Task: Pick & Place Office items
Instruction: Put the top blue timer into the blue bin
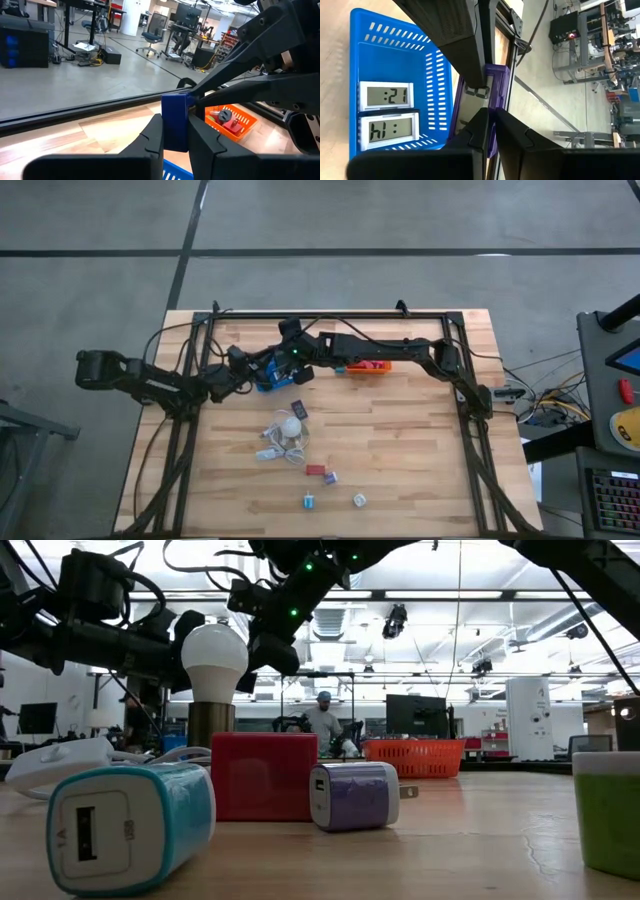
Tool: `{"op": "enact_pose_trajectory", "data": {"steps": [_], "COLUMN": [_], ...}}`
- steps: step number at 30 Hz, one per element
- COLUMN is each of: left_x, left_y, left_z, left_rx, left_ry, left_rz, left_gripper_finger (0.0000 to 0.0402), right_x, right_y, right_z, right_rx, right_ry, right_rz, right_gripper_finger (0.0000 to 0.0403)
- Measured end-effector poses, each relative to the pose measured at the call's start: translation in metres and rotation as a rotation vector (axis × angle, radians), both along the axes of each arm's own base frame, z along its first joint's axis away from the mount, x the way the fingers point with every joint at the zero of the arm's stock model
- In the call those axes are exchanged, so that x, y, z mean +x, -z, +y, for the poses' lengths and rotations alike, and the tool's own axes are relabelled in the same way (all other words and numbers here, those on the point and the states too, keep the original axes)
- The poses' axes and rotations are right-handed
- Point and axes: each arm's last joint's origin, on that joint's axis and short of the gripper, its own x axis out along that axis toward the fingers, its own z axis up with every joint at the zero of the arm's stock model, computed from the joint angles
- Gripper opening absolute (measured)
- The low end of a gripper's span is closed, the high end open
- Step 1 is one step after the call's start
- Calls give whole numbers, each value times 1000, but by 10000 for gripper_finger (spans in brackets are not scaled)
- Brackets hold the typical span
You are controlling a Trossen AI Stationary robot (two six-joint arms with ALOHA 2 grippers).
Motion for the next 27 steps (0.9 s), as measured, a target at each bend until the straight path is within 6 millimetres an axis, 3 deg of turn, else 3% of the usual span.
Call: {"op": "enact_pose_trajectory", "data": {"steps": [10, 27], "left_x": [0, 0], "left_y": [0, 0], "left_z": [0, 0], "left_rx": [-2, -3], "left_ry": [9, 7], "left_rz": [4, -5], "left_gripper_finger": [53, 53], "right_x": [-1, -2], "right_y": [1, 1], "right_z": [0, 4], "right_rx": [35, 17], "right_ry": [28, 82], "right_rz": [-4, 16], "right_gripper_finger": [42, 218]}}
